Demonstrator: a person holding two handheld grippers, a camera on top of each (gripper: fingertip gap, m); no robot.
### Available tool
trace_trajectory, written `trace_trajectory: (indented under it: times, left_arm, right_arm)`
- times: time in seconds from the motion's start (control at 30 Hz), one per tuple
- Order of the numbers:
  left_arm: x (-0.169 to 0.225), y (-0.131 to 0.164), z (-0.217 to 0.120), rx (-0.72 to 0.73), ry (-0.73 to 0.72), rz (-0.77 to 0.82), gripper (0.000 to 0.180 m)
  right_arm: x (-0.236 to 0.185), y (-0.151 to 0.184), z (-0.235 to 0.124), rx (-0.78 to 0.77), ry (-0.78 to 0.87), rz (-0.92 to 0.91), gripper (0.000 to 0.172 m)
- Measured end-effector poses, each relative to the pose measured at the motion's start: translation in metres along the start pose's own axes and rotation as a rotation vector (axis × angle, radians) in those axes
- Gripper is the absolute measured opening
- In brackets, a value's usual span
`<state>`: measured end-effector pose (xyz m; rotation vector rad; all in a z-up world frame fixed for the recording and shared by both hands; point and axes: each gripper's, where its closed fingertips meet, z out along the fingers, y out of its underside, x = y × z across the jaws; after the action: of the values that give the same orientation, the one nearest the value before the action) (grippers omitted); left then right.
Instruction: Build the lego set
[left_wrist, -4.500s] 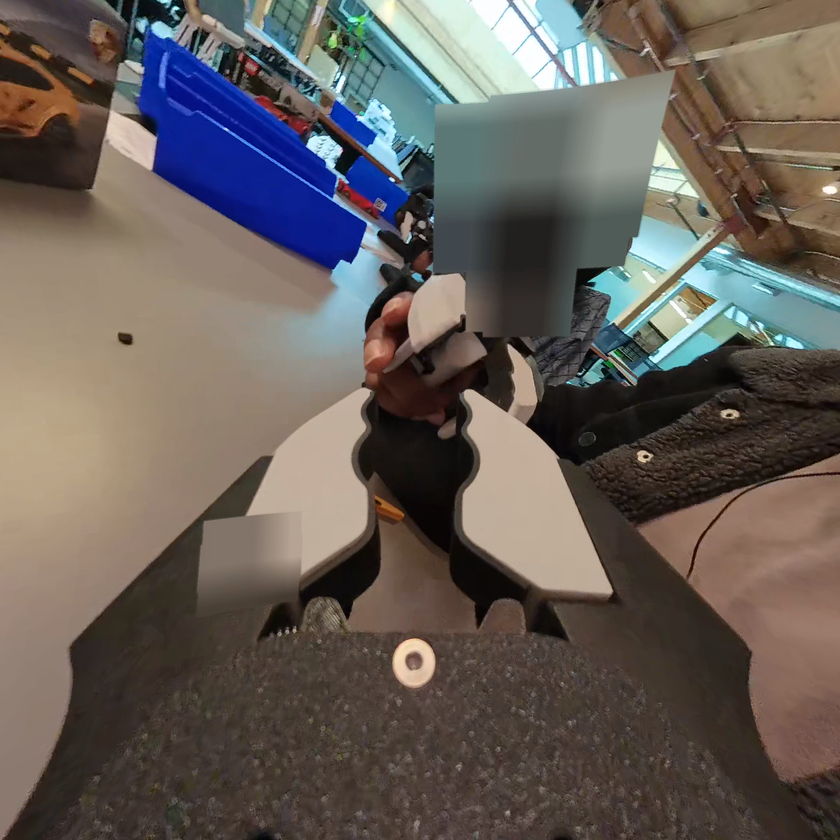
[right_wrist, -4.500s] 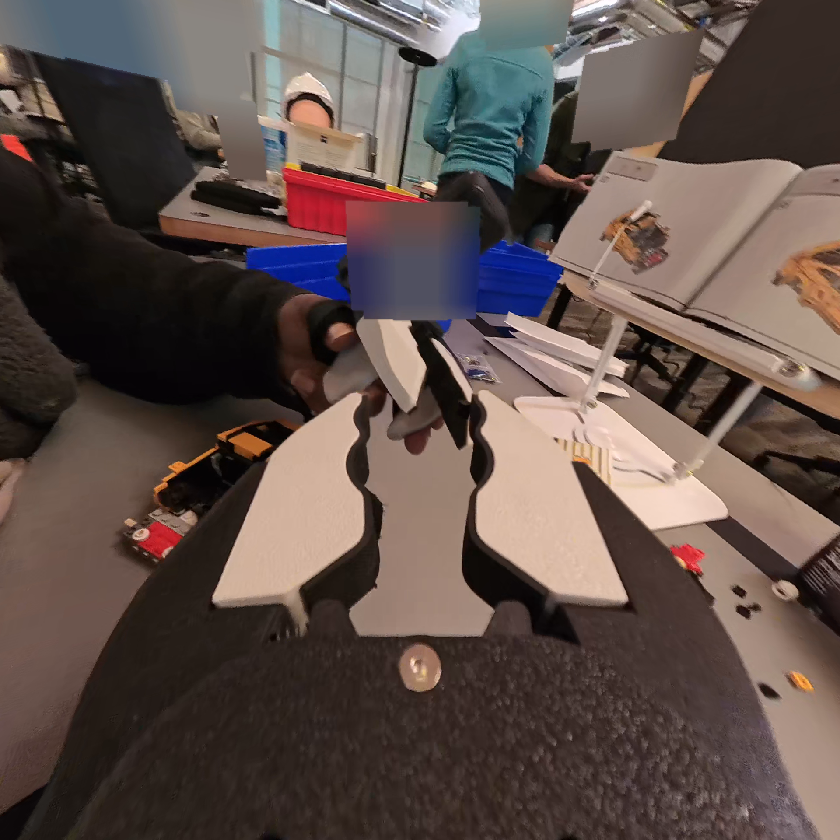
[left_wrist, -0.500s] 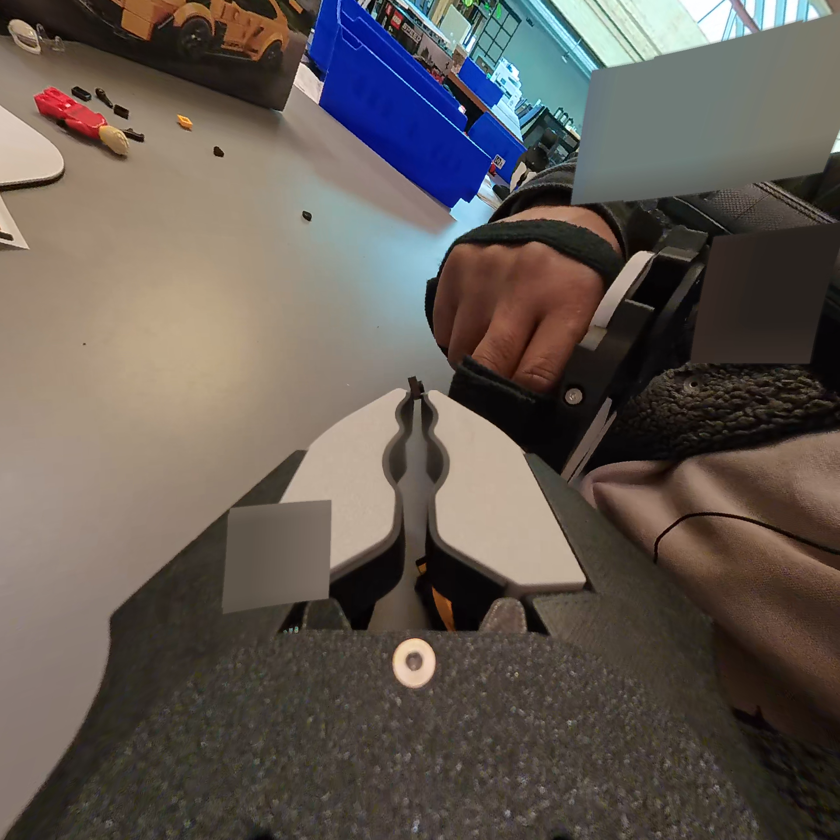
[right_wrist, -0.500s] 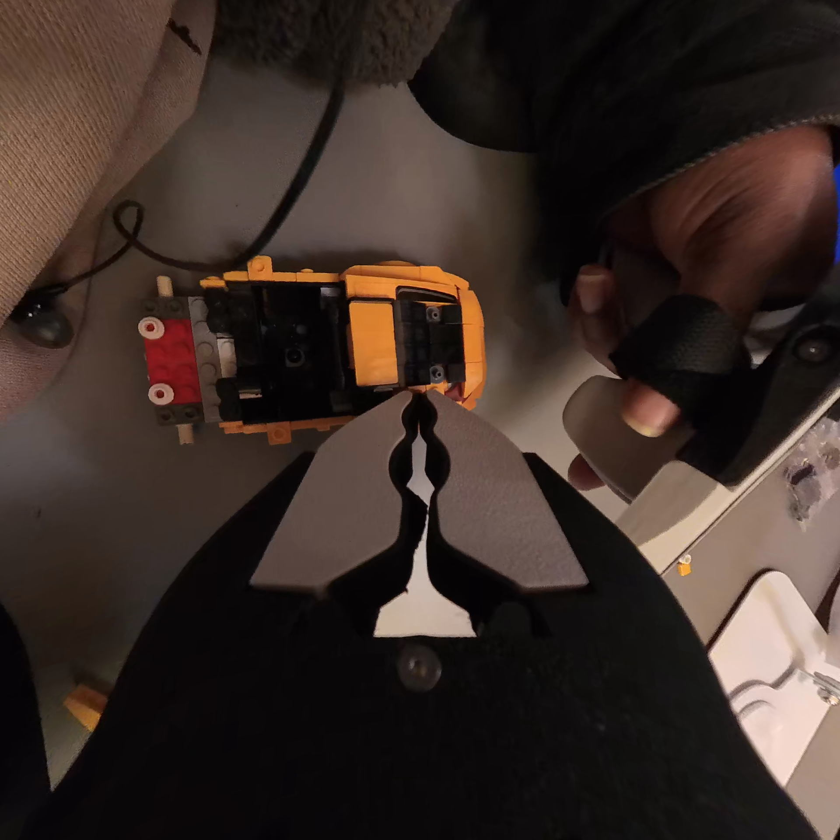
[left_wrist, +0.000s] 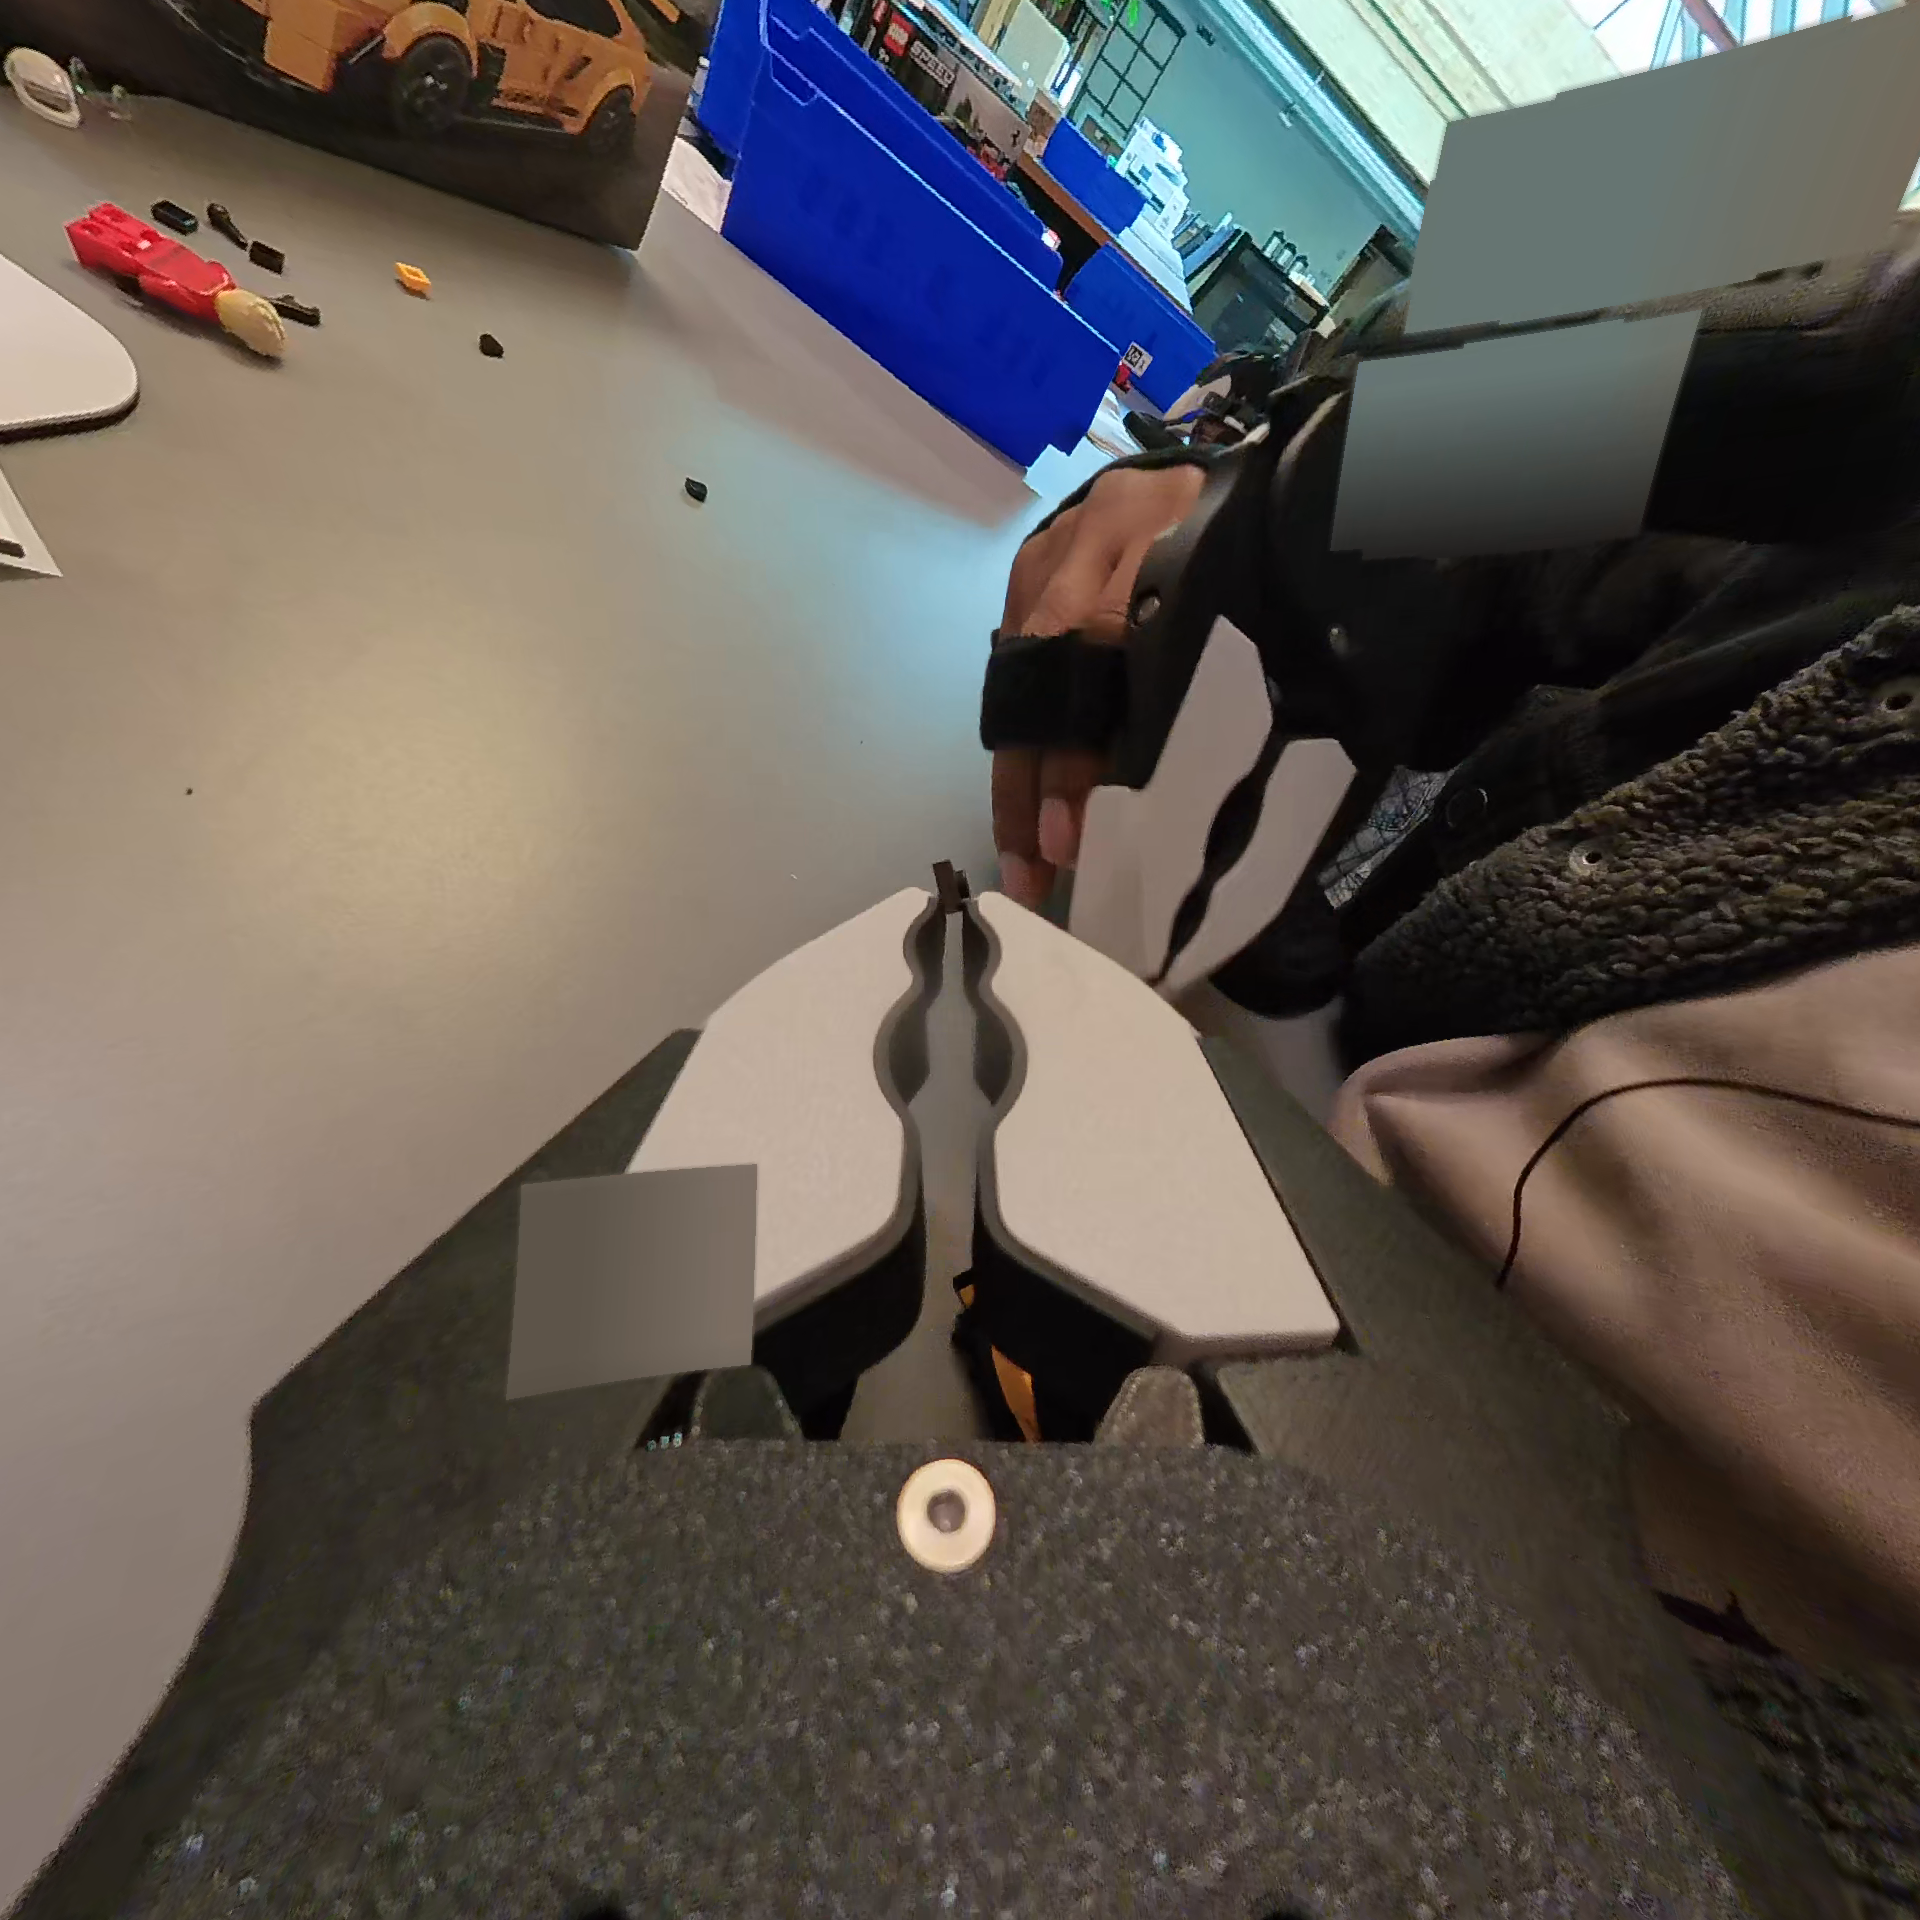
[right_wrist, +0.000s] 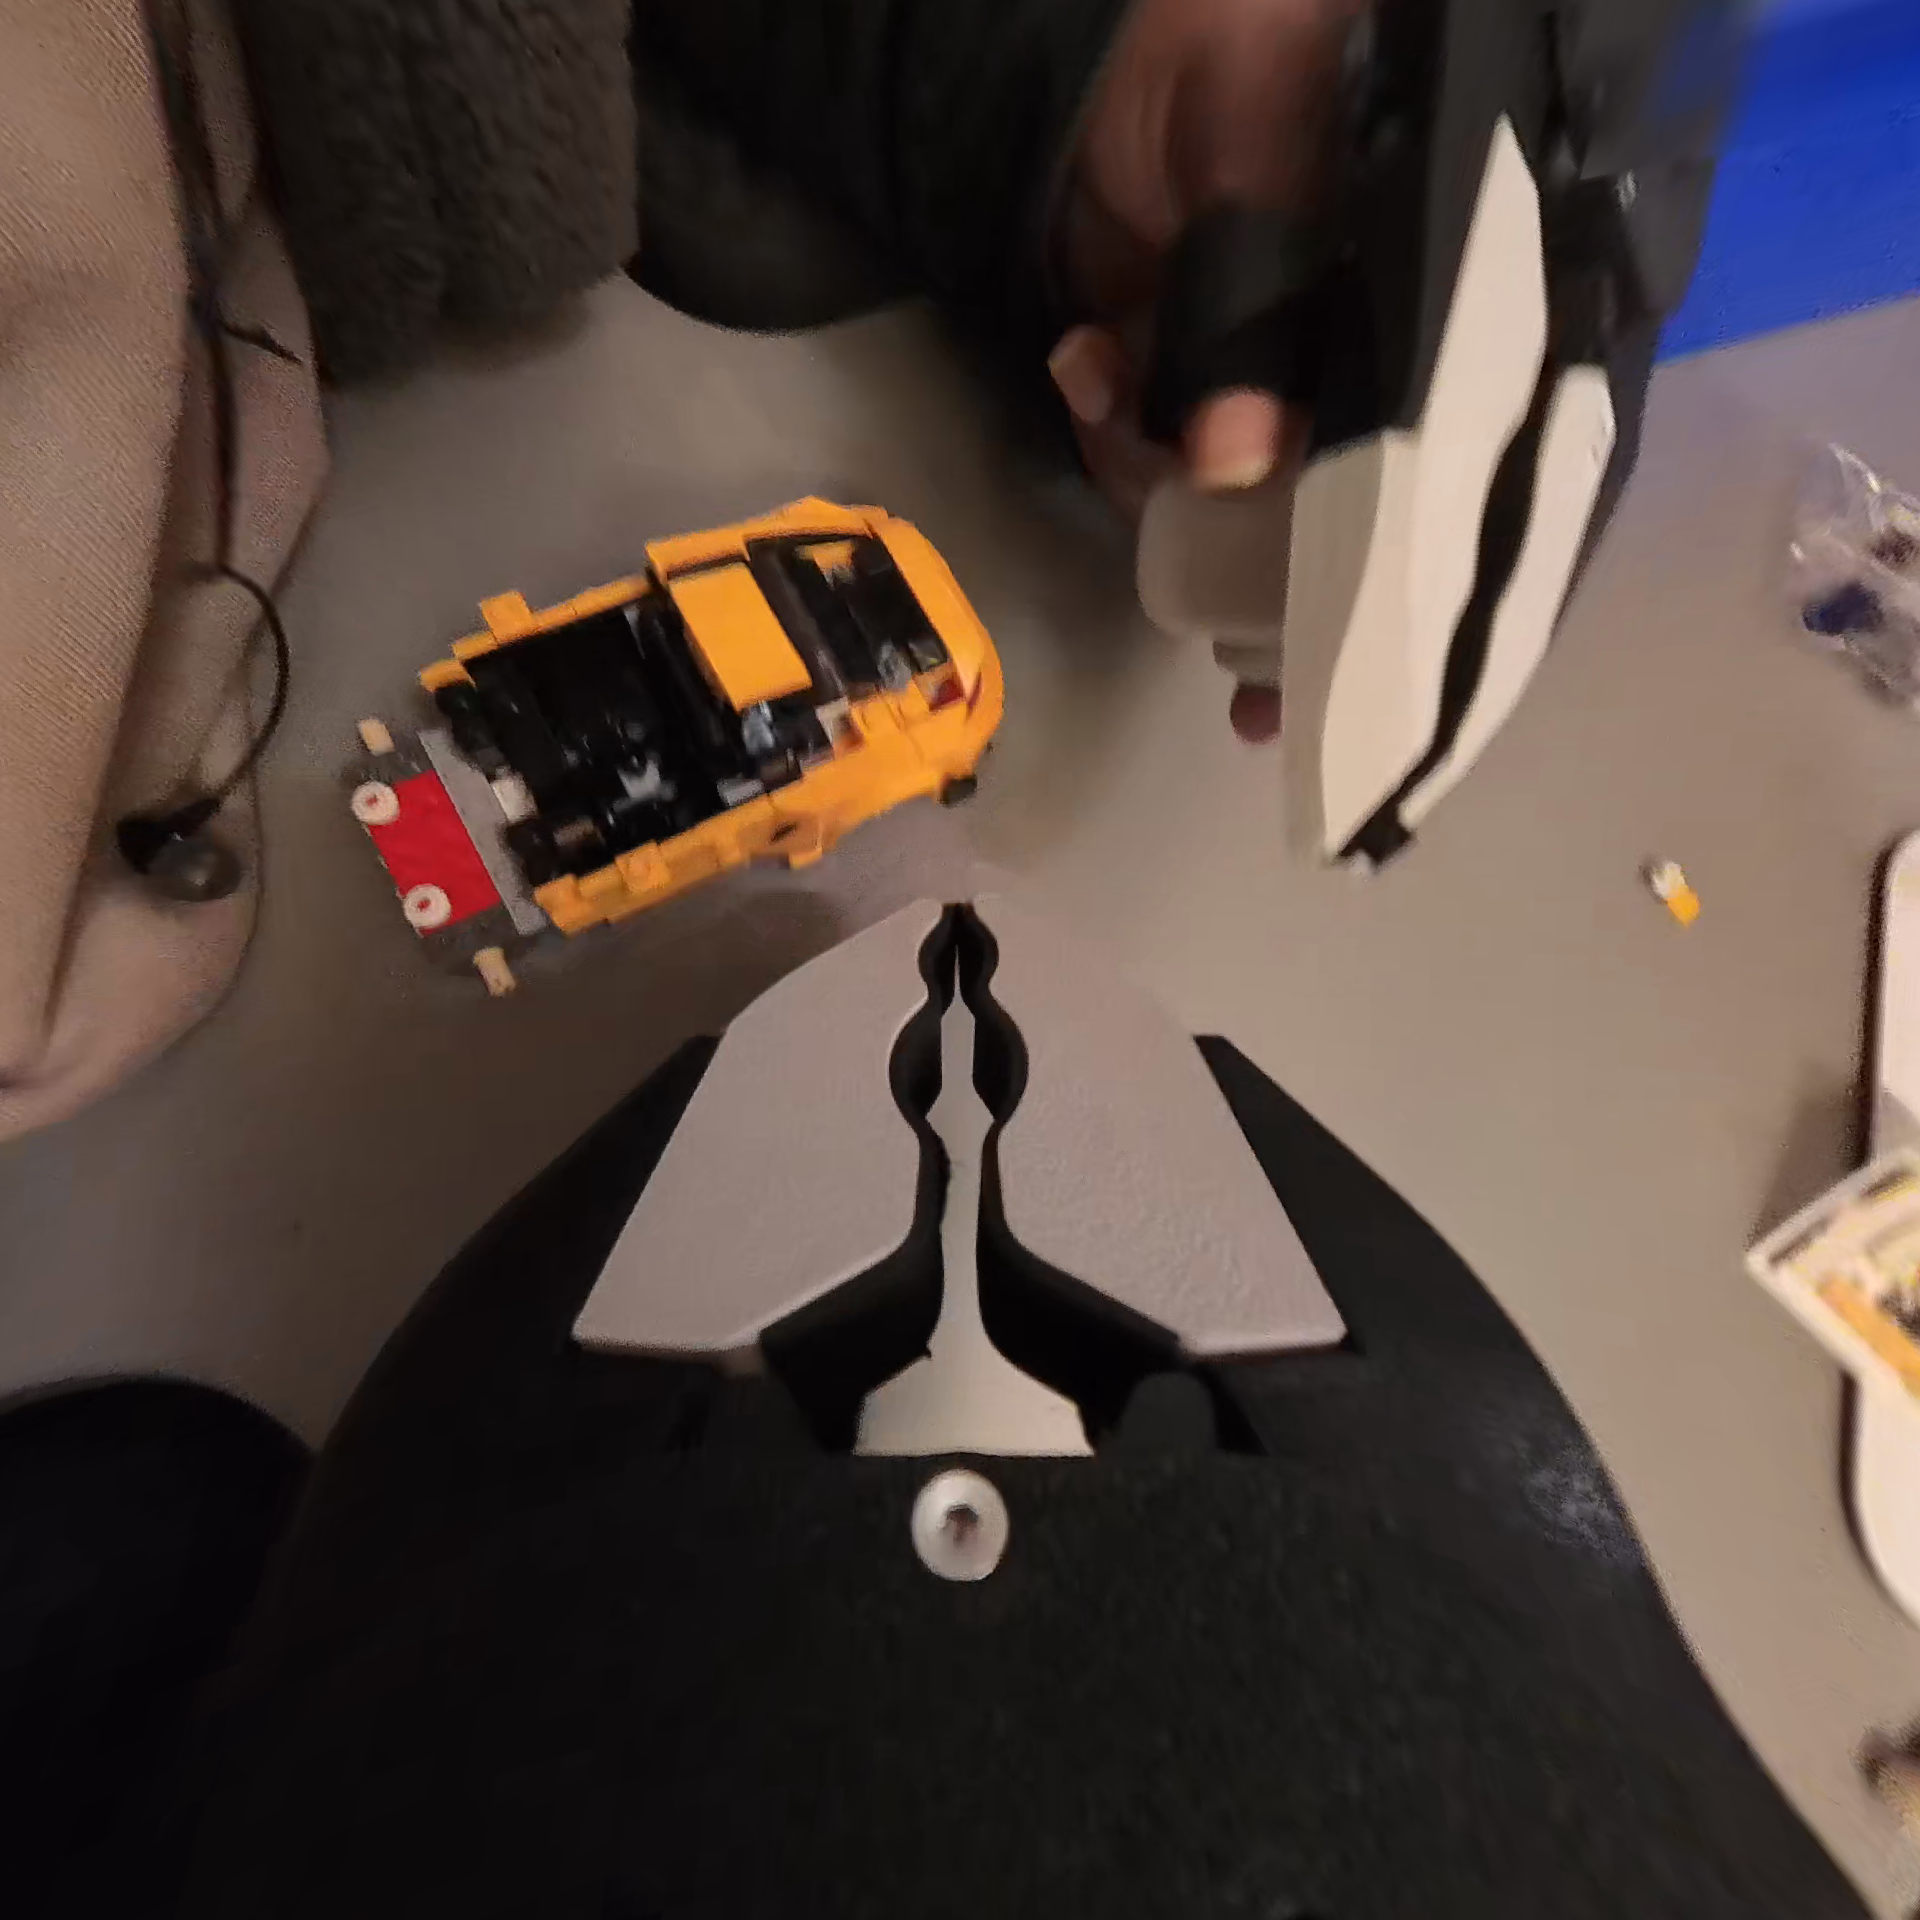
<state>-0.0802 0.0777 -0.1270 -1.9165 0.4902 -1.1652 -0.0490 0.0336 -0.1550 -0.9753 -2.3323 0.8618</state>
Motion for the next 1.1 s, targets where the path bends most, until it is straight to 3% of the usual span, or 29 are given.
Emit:
trace_trajectory:
  times: [0.07,0.17,0.3,0.47,0.8,1.1]
  left_arm:
    - [0.002,0.000,0.001,-0.002,0.009,0.017,0.003]
    - [0.003,0.004,0.004,-0.016,0.037,0.034,0.003]
    - [0.005,0.011,0.009,-0.036,0.112,0.012,0.003]
    - [0.006,0.009,0.012,-0.017,0.166,-0.031,0.003]
    - [-0.001,-0.001,0.014,0.055,0.109,-0.076,0.003]
    - [0.005,0.009,0.036,-0.031,0.072,-0.215,0.003]
  right_arm:
    - [0.001,0.015,-0.010,-0.007,0.062,0.051,0.000]
    - [0.001,0.040,-0.033,-0.023,0.140,0.167,0.020]
    - [-0.001,0.071,-0.069,-0.037,0.262,0.238,0.020]
    - [-0.019,0.100,-0.096,-0.060,0.267,0.306,0.022]
    - [-0.049,0.099,-0.088,-0.124,0.066,0.356,0.040]
    - [-0.060,0.111,-0.069,-0.331,0.061,0.385,0.041]
